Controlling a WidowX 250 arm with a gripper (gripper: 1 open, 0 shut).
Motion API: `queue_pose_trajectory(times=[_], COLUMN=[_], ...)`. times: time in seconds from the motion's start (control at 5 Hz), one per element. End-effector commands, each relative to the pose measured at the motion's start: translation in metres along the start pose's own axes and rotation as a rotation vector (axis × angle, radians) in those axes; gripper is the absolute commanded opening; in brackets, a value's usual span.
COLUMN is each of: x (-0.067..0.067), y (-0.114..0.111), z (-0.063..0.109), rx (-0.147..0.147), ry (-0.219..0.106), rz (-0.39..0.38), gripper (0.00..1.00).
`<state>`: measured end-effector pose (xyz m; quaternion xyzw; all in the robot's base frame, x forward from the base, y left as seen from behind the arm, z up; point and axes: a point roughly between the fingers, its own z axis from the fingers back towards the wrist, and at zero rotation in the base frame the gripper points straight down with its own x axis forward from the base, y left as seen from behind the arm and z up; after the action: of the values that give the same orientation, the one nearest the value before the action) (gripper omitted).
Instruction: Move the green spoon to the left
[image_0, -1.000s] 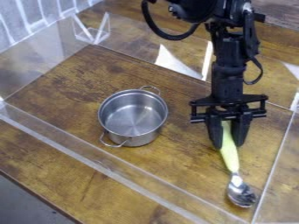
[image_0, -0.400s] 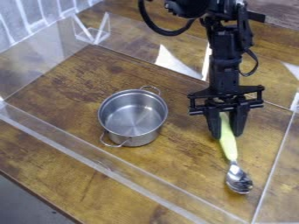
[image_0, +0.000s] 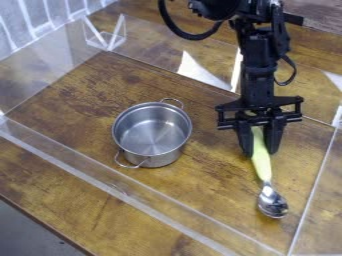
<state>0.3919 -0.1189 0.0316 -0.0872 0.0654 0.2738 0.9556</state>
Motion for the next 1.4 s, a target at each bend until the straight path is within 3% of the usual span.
queue_pose_trajectory(times=[0.0,0.6,1.2], x=[0.023,0.03,0.023], y=[-0.002,-0.003,0.001], z=[0.024,0.026,0.063], rx=[-0.062,-0.064,-0.077], ry=[-0.113,-0.162,-0.161], rz=[-0.029,-0.092,-0.132], gripper=[0.0,0.0,0.0])
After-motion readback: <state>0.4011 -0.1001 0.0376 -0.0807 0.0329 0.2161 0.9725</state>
